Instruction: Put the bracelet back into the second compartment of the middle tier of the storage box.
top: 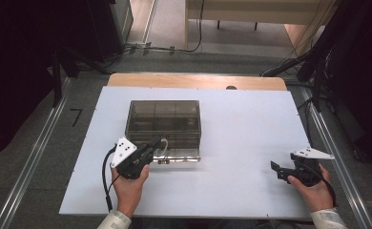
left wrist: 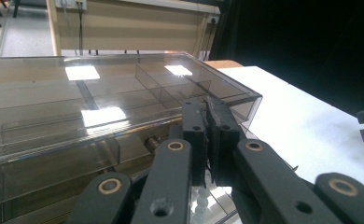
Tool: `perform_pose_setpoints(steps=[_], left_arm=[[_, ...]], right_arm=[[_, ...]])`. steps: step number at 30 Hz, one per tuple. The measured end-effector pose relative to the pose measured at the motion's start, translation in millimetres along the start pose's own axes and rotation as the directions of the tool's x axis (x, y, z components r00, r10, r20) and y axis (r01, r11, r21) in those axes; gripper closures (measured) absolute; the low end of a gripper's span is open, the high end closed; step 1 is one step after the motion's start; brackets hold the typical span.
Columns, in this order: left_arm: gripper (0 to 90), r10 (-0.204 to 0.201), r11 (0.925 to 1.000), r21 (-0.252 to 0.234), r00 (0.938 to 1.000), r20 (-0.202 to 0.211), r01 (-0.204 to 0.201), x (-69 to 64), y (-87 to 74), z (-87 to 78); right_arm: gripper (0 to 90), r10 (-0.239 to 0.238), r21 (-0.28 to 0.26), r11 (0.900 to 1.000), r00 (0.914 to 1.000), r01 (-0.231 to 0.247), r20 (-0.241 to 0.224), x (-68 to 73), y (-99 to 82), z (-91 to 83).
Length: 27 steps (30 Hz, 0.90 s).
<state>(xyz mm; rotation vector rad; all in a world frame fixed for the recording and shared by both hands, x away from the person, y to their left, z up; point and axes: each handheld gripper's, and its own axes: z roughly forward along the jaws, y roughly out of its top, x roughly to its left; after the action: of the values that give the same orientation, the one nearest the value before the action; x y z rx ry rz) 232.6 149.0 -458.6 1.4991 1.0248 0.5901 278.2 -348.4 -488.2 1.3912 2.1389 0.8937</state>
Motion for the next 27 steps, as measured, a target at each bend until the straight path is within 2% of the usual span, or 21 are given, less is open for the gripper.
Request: perform_pose_setpoints(steps=[7,16,19,27], left_arm=[[88.3,0.026,0.9993,0.025,0.9996,0.015,-0.026,-2.4,-2.8,4.0],[88.2,0.046,0.9973,0.057,0.9989,0.007,-0.047,-1.3,-6.0,8.2],[88.2,0.055,0.9958,0.074,0.9985,-0.005,-0.054,-1.0,-7.7,9.8],[88.2,0.039,0.9942,0.102,0.9982,-0.046,-0.034,4.5,-12.5,11.4]], right_arm=[[13.3,-0.002,0.005,1.0,1.0,0.002,-0.001,0.8,0.1,0.5],[13.3,-0.007,0.005,1.0,1.0,0.007,-0.003,1.0,-0.2,1.1],[13.3,-0.004,0.006,1.0,1.0,0.004,-0.004,1.0,-0.2,0.7],[13.3,-0.004,0.007,1.0,1.0,0.004,-0.004,0.9,-0.1,0.0]])
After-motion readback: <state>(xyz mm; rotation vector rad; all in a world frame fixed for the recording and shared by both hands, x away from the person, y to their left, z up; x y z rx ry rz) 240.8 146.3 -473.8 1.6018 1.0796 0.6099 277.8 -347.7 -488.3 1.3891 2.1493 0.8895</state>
